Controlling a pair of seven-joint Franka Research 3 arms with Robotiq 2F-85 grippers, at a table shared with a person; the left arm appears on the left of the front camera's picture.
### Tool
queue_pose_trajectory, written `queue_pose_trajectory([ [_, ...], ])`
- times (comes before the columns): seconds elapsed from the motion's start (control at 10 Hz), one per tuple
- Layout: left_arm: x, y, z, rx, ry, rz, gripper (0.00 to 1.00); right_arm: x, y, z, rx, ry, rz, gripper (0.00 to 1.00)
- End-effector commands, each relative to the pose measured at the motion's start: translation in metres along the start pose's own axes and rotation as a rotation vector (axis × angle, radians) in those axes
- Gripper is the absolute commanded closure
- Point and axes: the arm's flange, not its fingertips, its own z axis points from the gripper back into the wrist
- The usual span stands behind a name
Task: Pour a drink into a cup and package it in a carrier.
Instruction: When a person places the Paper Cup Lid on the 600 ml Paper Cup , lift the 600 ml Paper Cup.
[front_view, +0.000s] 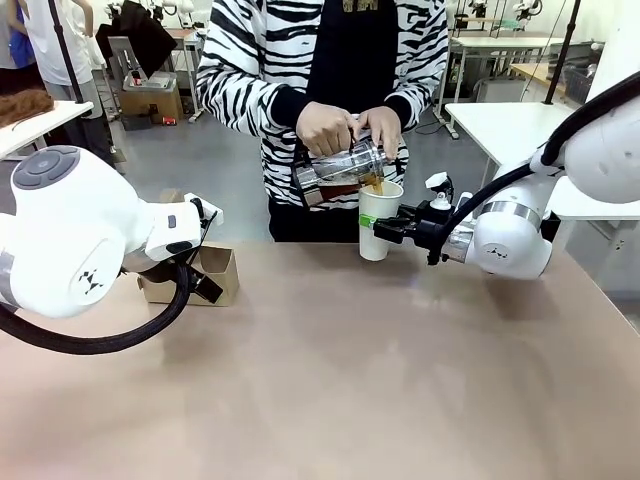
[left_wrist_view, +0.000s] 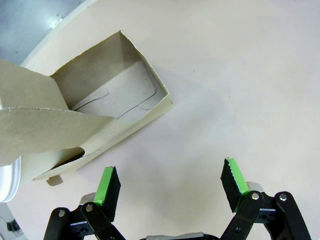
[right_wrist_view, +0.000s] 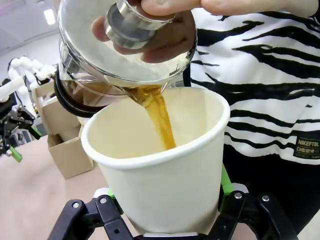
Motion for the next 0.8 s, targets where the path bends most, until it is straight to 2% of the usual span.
queue_pose_trajectory([
  [0.0, -0.0001, 0.0004, 0.0004, -0.002, -0.002, 0.001, 0.0, 0.0027, 0.0022, -0.0025, 0.001, -0.008, 0.0, 0.2],
  [0.7, -0.0001, 0.0004, 0.0004, -0.002, -0.002, 0.001, 0.0, 0.0027, 0.0022, -0.0025, 0.001, -0.008, 0.0, 0.2],
])
